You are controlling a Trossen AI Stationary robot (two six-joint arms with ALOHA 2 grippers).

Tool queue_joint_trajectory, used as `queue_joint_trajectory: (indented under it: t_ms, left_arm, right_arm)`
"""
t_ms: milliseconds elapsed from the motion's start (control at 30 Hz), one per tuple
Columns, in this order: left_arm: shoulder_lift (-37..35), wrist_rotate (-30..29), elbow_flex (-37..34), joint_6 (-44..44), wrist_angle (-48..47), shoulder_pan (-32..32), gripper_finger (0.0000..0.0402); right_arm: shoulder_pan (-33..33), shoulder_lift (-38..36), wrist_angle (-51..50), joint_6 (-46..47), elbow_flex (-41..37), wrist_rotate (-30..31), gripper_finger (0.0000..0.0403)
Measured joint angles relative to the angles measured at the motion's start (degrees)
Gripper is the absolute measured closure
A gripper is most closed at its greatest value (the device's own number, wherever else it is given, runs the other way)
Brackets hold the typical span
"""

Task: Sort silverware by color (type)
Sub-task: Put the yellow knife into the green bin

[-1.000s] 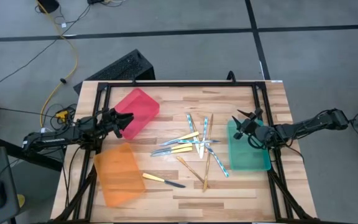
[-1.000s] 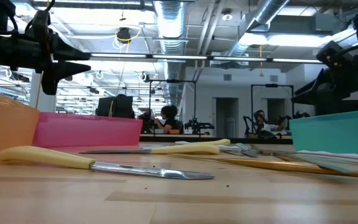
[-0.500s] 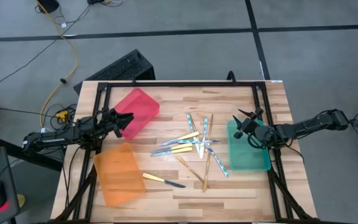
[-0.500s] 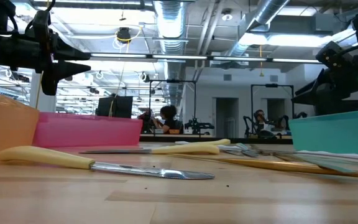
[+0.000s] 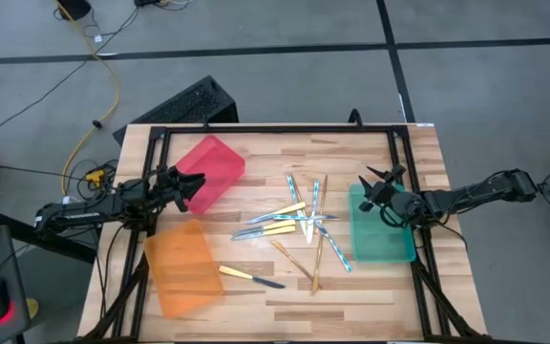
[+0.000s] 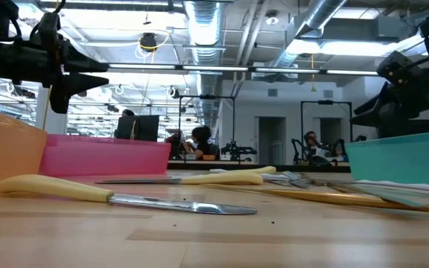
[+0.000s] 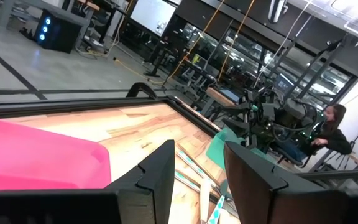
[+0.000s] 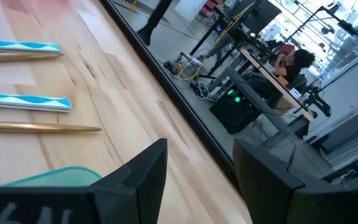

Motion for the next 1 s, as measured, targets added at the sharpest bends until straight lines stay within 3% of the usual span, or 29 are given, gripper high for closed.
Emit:
queue_joint_trajectory:
  t_ms: [100,267,467,567,1000]
  left_arm:
    - [0.00,0.02,0.00,-0.24,-0.02,0.00,0.0280]
    - [0.00,0.04,0.00,-1.69,-0.02,0.00,0.0280]
    - [-0.01,-0.67,0.00,-2.62,-0.01,0.00,0.0280]
    - [-0.02,-2.65,0.00,-2.76,0.12,0.02,0.0280]
    - [-0.02,-2.93,0.00,-2.93,0.26,0.02,0.0280]
  right_arm:
    - [0.07,0.02,1.11,6.07,-0.04,-0.43,0.0196]
    - [0.09,0.02,5.32,34.19,-0.04,-7.84,0.0196]
    - [0.09,0.00,6.68,55.60,-0.04,-14.18,0.0196]
    - [-0.04,0.02,6.62,59.04,-0.04,-14.00,0.0196]
    - [-3.80,0.01,8.71,57.13,-0.04,-13.76,0.0196]
